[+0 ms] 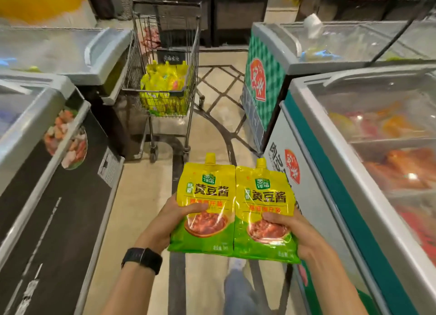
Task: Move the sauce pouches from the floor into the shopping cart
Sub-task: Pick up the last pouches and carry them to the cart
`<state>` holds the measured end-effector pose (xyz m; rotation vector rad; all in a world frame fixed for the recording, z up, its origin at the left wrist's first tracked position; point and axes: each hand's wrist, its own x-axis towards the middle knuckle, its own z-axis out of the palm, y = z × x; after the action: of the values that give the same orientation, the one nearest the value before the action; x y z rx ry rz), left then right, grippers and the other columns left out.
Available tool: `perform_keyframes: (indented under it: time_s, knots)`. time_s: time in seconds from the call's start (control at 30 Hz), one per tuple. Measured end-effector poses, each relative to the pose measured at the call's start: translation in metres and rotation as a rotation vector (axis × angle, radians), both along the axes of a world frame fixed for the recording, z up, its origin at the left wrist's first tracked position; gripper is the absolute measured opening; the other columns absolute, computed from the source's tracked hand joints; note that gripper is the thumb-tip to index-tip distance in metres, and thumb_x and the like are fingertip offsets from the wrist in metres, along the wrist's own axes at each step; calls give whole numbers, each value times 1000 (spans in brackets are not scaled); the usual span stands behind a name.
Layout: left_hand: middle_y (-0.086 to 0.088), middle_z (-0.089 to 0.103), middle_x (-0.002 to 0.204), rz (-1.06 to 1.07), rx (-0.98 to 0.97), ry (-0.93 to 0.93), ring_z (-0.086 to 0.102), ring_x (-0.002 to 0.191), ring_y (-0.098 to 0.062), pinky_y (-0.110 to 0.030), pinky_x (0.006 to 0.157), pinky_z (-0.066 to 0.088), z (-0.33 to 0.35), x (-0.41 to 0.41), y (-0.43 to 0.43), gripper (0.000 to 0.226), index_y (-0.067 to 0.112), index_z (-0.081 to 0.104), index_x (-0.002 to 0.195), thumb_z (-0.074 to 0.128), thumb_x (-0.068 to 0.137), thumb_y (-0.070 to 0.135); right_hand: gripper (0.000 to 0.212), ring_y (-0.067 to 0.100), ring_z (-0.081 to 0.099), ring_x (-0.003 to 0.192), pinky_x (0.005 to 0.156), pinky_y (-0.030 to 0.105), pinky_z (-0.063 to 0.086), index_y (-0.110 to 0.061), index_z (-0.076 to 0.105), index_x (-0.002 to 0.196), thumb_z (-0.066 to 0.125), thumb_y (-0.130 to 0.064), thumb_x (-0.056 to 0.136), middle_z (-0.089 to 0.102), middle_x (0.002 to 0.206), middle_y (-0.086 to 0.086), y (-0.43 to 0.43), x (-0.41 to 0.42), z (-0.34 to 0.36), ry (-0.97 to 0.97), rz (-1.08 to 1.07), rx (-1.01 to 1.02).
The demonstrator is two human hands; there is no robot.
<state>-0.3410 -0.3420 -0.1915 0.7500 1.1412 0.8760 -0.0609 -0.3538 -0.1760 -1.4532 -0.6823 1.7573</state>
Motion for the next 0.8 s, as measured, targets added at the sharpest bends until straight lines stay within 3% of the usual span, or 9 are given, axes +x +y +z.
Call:
perform_keyframes:
  time_s: [0.1, 0.27, 0.37, 0.47, 0.63, 0.8]
  knots:
    - [-16, 75, 114, 34, -9, 23, 74, 99, -32, -36, 79, 61, -6, 15, 76, 82, 6, 65, 122, 92, 47, 24, 58, 33, 72, 87, 83, 47, 56, -15, 63, 110, 82, 0, 57, 77, 94, 11, 89, 15, -11, 8, 28, -4]
    - [-16, 75, 112, 108, -9, 13, 75, 96, -32, -34, 72, 62, 0, 24, 193, 102, 8, 65, 120, 102, 28, 36, 65, 24, 74, 70, 55, 30, 58, -13, 62, 109, 88, -5, 50, 78, 84, 7, 228, 22, -3, 54, 112, 7]
    - [-16, 76, 109, 144, -6, -8, 76, 92, -30, -32, 68, 62, 1, 23, 257, 104, 8, 65, 118, 102, 25, 36, 48, 27, 73, 76, 64, 34, 60, -11, 63, 107, 81, 2, 65, 77, 86, 9, 306, 21, -1, 36, 148, -5]
    - [-17, 76, 111, 178, -20, 5, 75, 94, -32, -35, 71, 62, -2, 17, 324, 105, 8, 66, 119, 102, 25, 37, 68, 34, 73, 89, 77, 43, 59, -7, 61, 121, 83, -2, 56, 75, 101, 15, 383, 14, -8, 20, 182, -32]
    - [-18, 75, 113, 232, -29, -7, 74, 97, -33, -37, 76, 62, -23, 0, 455, 105, 5, 65, 122, 103, 29, 34, 113, 37, 72, 90, 69, 43, 60, -4, 60, 120, 100, -22, 16, 73, 105, 20, 519, -4, -20, 20, 210, -27]
    - [-17, 76, 109, 248, -20, -7, 75, 92, -29, -37, 78, 61, -25, -16, 584, 104, 7, 68, 114, 103, 21, 38, 100, 34, 74, 84, 66, 42, 60, -5, 61, 117, 100, -16, 25, 75, 100, 18, 645, -18, -8, 24, 244, -28]
